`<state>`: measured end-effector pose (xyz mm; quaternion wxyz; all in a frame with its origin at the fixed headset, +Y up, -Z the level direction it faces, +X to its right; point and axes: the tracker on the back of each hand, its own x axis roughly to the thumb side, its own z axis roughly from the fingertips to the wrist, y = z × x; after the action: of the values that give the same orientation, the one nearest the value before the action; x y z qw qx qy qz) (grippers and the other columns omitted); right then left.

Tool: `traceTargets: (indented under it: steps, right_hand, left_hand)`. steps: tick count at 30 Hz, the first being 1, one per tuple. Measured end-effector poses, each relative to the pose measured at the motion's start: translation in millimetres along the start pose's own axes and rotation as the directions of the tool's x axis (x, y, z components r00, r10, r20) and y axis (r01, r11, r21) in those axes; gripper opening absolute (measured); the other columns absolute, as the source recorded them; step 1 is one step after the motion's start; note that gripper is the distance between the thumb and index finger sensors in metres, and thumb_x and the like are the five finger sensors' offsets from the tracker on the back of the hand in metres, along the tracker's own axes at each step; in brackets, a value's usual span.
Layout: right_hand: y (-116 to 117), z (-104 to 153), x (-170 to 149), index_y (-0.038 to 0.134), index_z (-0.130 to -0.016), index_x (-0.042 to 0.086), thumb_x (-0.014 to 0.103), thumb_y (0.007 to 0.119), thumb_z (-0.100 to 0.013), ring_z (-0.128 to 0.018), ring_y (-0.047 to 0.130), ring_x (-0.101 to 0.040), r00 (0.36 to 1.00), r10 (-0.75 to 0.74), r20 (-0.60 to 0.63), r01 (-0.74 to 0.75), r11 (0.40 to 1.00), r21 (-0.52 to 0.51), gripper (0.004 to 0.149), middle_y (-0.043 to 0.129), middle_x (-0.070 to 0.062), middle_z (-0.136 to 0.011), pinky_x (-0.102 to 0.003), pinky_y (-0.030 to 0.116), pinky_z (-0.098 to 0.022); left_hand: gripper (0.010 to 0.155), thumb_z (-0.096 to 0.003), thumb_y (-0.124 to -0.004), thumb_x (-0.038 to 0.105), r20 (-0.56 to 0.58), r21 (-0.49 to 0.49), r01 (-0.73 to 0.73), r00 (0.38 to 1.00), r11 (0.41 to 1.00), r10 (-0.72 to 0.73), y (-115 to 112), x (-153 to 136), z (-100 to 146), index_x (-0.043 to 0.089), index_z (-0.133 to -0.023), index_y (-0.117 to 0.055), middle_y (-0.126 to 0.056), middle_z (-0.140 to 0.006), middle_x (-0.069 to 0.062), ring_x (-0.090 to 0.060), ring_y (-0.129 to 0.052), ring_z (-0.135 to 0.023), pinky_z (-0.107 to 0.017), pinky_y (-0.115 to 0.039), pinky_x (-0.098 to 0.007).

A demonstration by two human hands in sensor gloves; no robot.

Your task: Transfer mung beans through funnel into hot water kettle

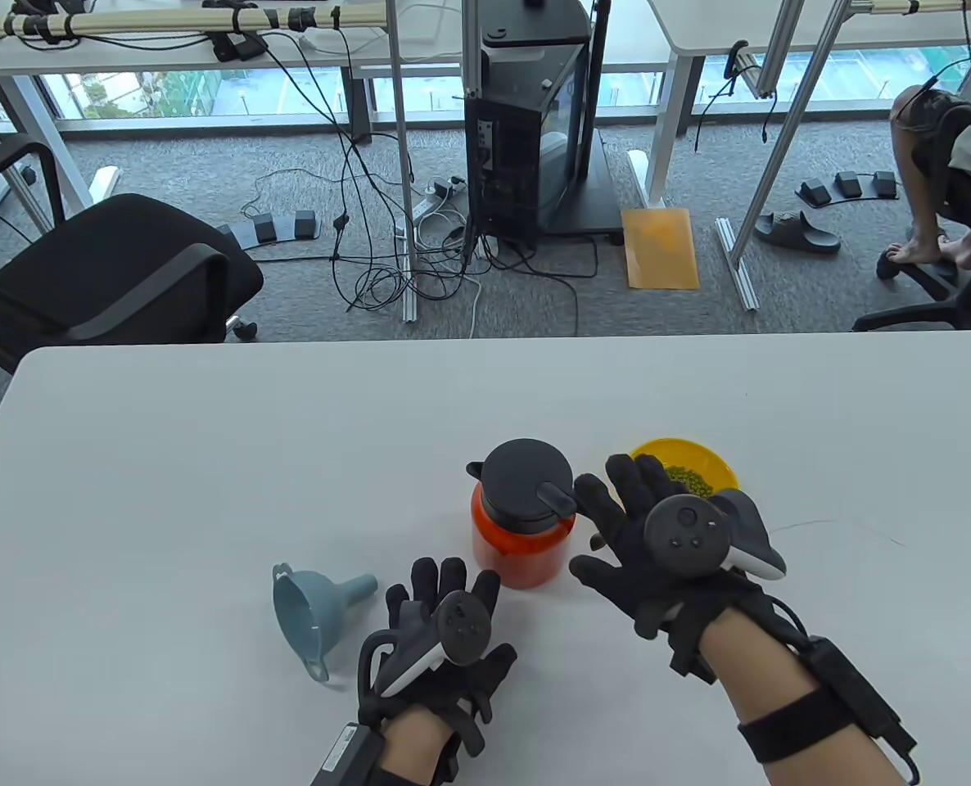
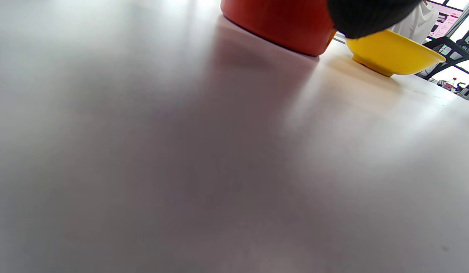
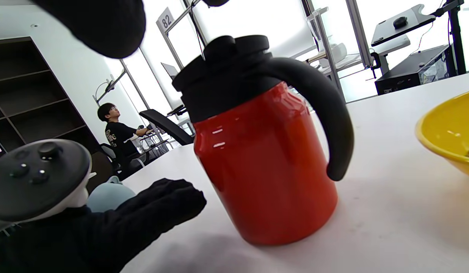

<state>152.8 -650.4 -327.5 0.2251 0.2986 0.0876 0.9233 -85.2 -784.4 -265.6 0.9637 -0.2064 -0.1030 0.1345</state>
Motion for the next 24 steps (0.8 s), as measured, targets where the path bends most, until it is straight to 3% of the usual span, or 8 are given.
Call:
traceTargets:
  steps: [6, 12, 17, 21, 24]
  right_hand:
    - [-3, -54, 20, 0.024, -0.113, 0.007, 0.052, 0.071, -0.055, -0.090, 0.000, -0.063, 0.999, -0.054, 0.009, 0.054, 0.998, 0.012, 0.087, 0.002, -0.032, -0.106, -0.081, 0.016, -0.055]
    - [7, -89, 33, 0.028, -0.113, 0.006, 0.050, 0.076, -0.054, -0.091, 0.005, -0.064, 0.999, -0.018, -0.038, 0.019, 0.999, 0.032, 0.088, 0.007, -0.033, -0.106, -0.081, 0.021, -0.056]
    - [16, -101, 35, 0.027, -0.111, 0.005, 0.047, 0.082, -0.053, -0.092, 0.013, -0.065, 0.988, 0.103, -0.114, -0.096, 0.993, 0.072, 0.090, 0.008, -0.035, -0.103, -0.079, 0.029, -0.058]
    - [17, -103, 38, 0.034, -0.109, 0.001, 0.046, 0.089, -0.050, -0.092, 0.033, -0.065, 0.978, 0.160, -0.134, -0.159, 0.987, 0.015, 0.092, 0.021, -0.038, -0.103, -0.071, 0.054, -0.058]
    - [15, -103, 38, 0.038, -0.108, 0.000, 0.043, 0.094, -0.047, -0.090, 0.046, -0.064, 0.980, 0.151, -0.127, -0.157, 0.987, -0.038, 0.093, 0.029, -0.038, -0.103, -0.069, 0.061, -0.055]
  left_hand:
    - [0.092, -0.0482, -0.066, 0.062, 0.000, -0.001, 0.000, 1.000, 1.000, 0.000, 0, 0, 0, 0.037, -0.109, -0.003, 0.006, -0.113, 0.003, -0.035, 0.016, -0.099, -0.069, -0.002, -0.066]
    - [0.092, -0.0480, -0.066, 0.062, 0.003, -0.003, -0.003, 1.000, 1.000, 0.003, 0, 0, -1, 0.037, -0.110, -0.003, 0.006, -0.113, 0.003, -0.036, 0.015, -0.100, -0.069, -0.002, -0.066]
    - [0.092, -0.0486, -0.066, 0.062, 0.004, -0.005, -0.005, 1.000, 1.000, 0.005, 0, 0, -1, 0.036, -0.110, -0.002, 0.006, -0.113, 0.003, -0.035, 0.015, -0.099, -0.069, -0.002, -0.066]
    - [0.092, -0.0482, -0.066, 0.062, 0.007, -0.006, -0.008, 1.000, 1.000, 0.008, 0, 1, -1, 0.036, -0.110, -0.003, 0.005, -0.113, 0.004, -0.035, 0.015, -0.100, -0.069, -0.002, -0.066]
    - [0.092, -0.0481, -0.066, 0.062, 0.012, 0.000, -0.005, 1.000, 1.000, 0.005, 0, 2, -1, 0.036, -0.111, -0.003, 0.005, -0.113, 0.004, -0.035, 0.015, -0.100, -0.069, -0.002, -0.066]
